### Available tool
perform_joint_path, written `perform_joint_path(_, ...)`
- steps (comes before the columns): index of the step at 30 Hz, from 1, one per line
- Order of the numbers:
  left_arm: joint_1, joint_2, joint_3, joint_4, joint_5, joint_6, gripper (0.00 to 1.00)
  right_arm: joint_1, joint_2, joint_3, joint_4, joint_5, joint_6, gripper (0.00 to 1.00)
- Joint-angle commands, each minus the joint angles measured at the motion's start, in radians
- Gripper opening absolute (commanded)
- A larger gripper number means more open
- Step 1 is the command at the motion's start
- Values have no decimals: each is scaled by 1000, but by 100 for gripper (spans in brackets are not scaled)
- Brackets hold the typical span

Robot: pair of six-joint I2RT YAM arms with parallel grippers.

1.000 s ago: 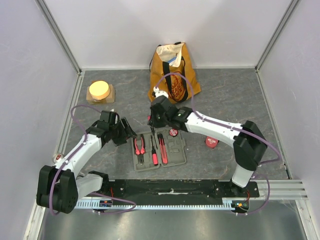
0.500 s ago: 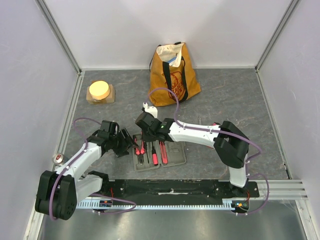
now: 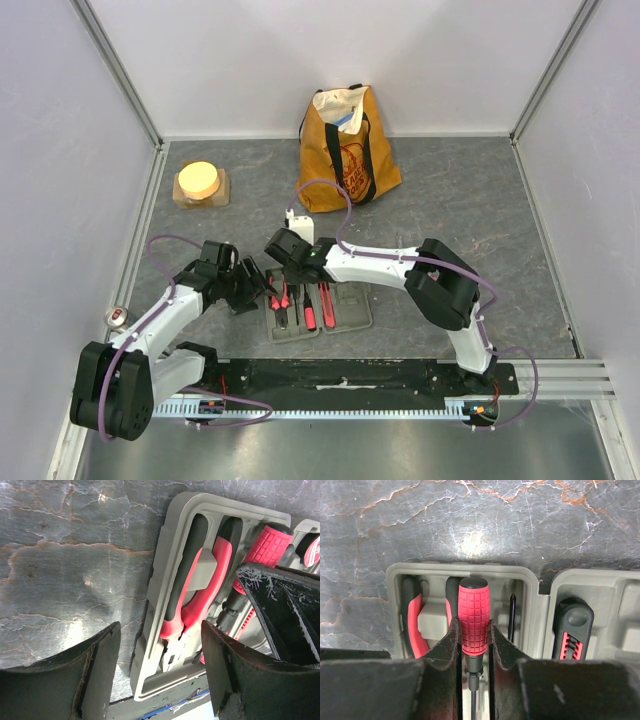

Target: Pack the tool kit

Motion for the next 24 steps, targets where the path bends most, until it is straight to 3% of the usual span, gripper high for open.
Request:
perform_joint_path(1, 9, -10, 35, 0, -11, 51, 71, 5, 24, 50, -24, 59, 25, 8)
perform_joint_path(10, 14, -5, 39, 0, -11, 62, 71, 7, 37, 54, -56, 109, -19, 16)
perform_joint_path(19, 14, -5, 53, -6, -9, 66, 71, 7, 50, 59, -59, 83, -7, 43)
perform_joint_path(24, 14, -18, 69, -23, -19, 71, 71, 5, 49, 67, -56, 50, 17, 41)
